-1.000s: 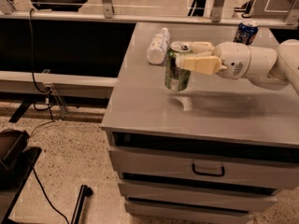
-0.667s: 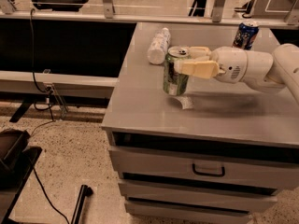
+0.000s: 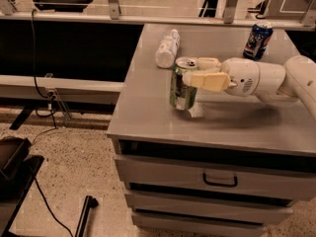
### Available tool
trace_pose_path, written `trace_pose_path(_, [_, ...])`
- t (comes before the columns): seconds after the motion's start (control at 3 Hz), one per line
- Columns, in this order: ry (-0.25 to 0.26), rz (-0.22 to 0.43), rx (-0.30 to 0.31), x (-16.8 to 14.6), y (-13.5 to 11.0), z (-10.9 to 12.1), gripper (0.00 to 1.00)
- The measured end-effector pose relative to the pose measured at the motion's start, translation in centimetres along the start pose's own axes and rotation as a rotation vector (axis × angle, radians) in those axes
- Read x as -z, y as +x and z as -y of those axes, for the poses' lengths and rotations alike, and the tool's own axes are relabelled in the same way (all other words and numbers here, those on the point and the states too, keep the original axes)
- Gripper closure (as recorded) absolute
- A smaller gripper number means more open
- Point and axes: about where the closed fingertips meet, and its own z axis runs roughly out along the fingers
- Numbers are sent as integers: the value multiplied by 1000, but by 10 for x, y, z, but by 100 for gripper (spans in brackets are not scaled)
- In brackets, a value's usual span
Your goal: Place green can upright
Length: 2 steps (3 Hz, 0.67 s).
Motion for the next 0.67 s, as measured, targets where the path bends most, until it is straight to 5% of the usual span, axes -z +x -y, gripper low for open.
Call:
trace_pose_path(0.33, [17, -3, 20, 13, -7, -10, 100])
trace_pose_path(0.67, [50, -24, 45, 42, -11, -17, 81])
